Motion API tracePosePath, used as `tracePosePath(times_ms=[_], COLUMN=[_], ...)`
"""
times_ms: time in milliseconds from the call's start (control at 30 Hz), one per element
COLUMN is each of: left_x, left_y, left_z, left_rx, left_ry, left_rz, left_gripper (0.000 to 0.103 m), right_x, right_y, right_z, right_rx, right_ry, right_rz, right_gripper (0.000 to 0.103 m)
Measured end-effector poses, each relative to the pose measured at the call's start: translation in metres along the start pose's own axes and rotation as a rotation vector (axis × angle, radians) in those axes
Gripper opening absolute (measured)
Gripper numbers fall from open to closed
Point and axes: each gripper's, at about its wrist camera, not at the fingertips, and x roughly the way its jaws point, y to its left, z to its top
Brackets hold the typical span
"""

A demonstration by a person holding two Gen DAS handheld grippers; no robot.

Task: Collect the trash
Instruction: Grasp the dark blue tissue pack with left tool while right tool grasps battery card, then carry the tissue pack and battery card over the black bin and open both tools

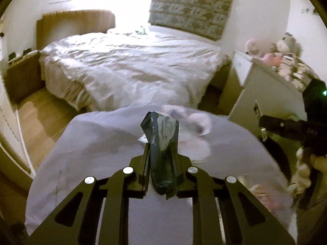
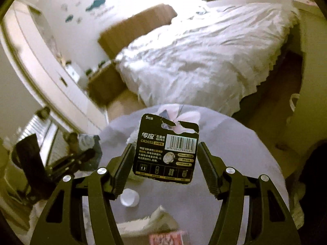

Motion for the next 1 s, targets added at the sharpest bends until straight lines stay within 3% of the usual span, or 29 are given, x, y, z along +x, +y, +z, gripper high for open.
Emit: tracePosePath(times_ms=[233,533,767,1000], left_x=[-0.016,0.0,0.014,0.027], left_y=[-0.081,-0.192,-0.262,-0.309], left_z=[0.006,0.002,-0.01,-0.021], left_rx=[0.097,0.214,0.294,0.365], left_ry=[-0.037,-0.022,0.002,0.027], left_rz=[-0.122,-0.282,-0.364,-0.408], left_gripper=[0.018,0.018,0.018,0.018], right_x=[-0.074,-0.157,-0.198,-0.212], right_y=[-0.028,-0.086,-0.14,-0.184], right_z=[-0.02,-0.051,-0.078,-0.099], right_rx=[0.045,0.136,0.232,0.299], right_ry=[-0.16,-0.296,-0.351,-0.357], right_rz=[-0.097,-0.241,-0.312,-0.361], right_gripper=[0.063,0.063,0.063,0.063])
